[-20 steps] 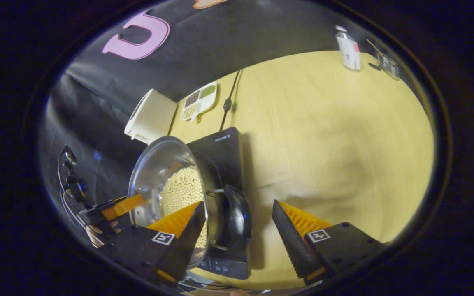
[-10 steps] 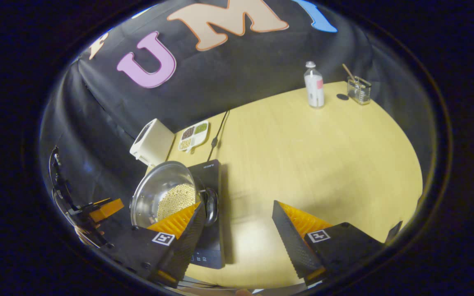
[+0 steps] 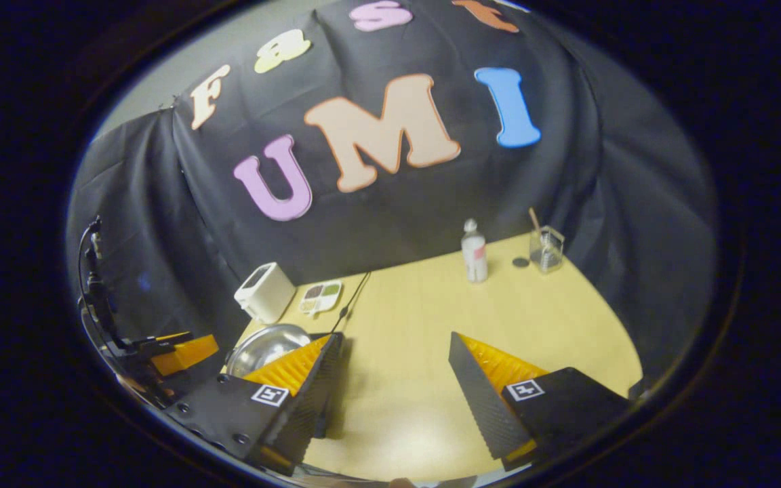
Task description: First push the handle of the pot to place it horizontally, then grasp the pot with both hands and set it on the induction cooktop.
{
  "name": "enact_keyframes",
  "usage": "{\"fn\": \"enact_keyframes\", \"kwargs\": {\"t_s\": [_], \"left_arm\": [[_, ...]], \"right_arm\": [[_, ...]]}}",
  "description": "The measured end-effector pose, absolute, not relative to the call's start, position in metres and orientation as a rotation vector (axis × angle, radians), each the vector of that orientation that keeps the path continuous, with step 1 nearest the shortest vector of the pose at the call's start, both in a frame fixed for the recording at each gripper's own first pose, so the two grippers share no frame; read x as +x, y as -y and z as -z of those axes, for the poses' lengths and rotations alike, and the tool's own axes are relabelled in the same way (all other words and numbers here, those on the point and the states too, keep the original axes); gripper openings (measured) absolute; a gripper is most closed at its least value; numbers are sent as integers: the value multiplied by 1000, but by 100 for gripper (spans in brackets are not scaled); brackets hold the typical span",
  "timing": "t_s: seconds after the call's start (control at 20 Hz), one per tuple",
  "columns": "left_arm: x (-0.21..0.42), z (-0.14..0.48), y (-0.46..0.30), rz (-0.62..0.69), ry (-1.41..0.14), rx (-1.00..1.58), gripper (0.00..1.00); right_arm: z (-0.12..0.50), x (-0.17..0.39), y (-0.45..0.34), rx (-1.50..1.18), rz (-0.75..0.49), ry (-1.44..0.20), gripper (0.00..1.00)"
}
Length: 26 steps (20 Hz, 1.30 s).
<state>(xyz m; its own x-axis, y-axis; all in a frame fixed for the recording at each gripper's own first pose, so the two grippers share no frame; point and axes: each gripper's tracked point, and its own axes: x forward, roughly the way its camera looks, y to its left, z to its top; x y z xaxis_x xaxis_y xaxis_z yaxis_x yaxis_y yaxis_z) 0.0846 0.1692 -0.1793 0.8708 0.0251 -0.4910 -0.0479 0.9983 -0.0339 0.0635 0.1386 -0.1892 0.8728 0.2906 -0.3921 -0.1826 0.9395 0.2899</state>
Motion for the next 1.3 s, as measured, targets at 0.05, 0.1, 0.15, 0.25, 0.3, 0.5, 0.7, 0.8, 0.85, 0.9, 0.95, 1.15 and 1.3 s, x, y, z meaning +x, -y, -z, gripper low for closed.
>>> {"fn": "enact_keyframes", "kwargs": {"t_s": [0.05,0.1,0.15,0.25,0.3,0.5,0.7,0.8,0.85,0.9,0.95,1.15,1.3], "left_arm": [[90,169,-159,-34,-477,-38,99],[94,157,-150,-36,-435,-27,97],[96,143,-143,-44,-389,-14,97],[99,116,-131,-74,-285,2,96],[101,103,-125,-82,-232,6,96],[94,64,-101,-104,-101,22,96],[83,48,-77,-92,-10,31,94],[75,50,-72,-97,8,54,95],[74,52,-69,-100,10,56,95],[74,57,-67,-101,2,51,94],[73,64,-64,-98,-15,44,94],[69,77,-58,-97,-62,29,94],[72,74,-56,-97,-50,20,95]], "right_arm": [[168,65,-124,235,-246,-395,100],[147,66,-108,223,-240,-345,99],[127,64,-93,210,-237,-297,99],[92,57,-65,183,-223,-206,100],[75,52,-53,172,-221,-169,100],[47,29,-5,128,-197,-92,92],[48,11,23,88,-185,-63,92],[54,4,27,77,-178,-63,92],[58,1,29,75,-174,-65,92],[61,-1,30,74,-175,-70,92],[63,-3,32,78,-174,-76,93],[63,-4,49,94,-153,-75,93],[54,-7,60,97,-136,-52,99]]}}
